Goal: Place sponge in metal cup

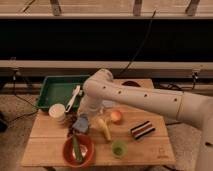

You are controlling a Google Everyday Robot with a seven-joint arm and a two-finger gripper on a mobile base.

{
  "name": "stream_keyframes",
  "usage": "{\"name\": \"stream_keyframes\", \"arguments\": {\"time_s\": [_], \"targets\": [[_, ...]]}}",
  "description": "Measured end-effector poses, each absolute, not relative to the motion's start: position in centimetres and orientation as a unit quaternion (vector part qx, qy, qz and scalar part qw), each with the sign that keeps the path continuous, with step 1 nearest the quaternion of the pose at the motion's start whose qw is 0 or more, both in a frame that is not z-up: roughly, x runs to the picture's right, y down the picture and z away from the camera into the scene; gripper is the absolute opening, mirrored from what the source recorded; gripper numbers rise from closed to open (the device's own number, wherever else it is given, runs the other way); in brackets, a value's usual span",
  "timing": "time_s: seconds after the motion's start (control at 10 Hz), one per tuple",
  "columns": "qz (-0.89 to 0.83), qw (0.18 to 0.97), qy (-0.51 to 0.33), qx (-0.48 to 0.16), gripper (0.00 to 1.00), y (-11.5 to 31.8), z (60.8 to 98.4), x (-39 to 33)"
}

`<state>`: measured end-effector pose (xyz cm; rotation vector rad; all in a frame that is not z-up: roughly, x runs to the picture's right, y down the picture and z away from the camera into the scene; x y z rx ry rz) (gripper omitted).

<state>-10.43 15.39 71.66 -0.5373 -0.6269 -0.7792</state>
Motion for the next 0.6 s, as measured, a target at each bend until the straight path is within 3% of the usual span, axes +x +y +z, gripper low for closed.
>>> {"name": "stream_keyframes", "arguments": {"time_s": [0.2,0.6], "targets": [[-0.379,0.837,-0.299,-0.256,0.02,15.7,71.9,-11.4],[-0.392,0.831,-0.291,-0.268,0.39,16.8,73.0,-11.9]]}}
